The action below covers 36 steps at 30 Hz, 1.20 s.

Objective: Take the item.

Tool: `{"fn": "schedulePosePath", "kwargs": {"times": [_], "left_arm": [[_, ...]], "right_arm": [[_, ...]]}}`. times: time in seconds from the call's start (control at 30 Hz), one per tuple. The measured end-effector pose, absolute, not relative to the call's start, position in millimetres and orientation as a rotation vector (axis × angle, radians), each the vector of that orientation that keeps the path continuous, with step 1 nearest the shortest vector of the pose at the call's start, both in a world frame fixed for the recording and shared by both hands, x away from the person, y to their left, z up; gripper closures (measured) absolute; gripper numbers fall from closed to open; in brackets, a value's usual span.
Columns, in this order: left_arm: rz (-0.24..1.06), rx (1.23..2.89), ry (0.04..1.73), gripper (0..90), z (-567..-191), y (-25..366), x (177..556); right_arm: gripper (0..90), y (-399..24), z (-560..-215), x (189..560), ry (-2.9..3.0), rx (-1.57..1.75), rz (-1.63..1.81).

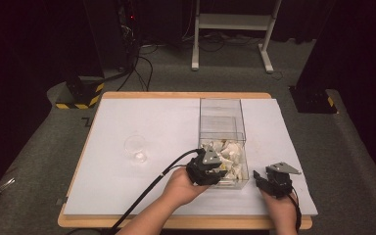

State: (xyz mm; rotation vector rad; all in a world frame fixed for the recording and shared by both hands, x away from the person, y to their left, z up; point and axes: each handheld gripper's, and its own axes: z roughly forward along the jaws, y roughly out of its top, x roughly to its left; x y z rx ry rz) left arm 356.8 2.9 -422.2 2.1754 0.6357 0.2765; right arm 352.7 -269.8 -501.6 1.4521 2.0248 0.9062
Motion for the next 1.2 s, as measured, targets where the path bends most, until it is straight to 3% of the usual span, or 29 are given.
{"fn": "schedulePosePath", "kwargs": {"times": [0.23,0.6,0.7,1.0,1.2], "left_arm": [[0.327,2.219,0.607,67.3,-426.7,1.9,355.0],[0.217,2.216,0.612,80.4,-431.7,6.8,358.4],[0.189,2.202,0.609,88.7,-432.7,9.2,358.6],[0.176,2.108,0.630,89.8,-431.6,18.3,354.1],[0.239,2.063,0.612,90.0,-426.2,24.1,350.5]], "right_arm": [[44.9,-270.5,-501.4,352.0,2.021,1.454,0.917],[44.4,-270.4,-501.5,351.8,2.031,1.437,0.915],[44.3,-270.6,-501.5,351.6,2.025,1.443,0.923],[44.4,-270.4,-501.4,351.8,2.032,1.446,0.919],[44.5,-270.3,-501.4,352.0,2.032,1.449,0.917]]}}
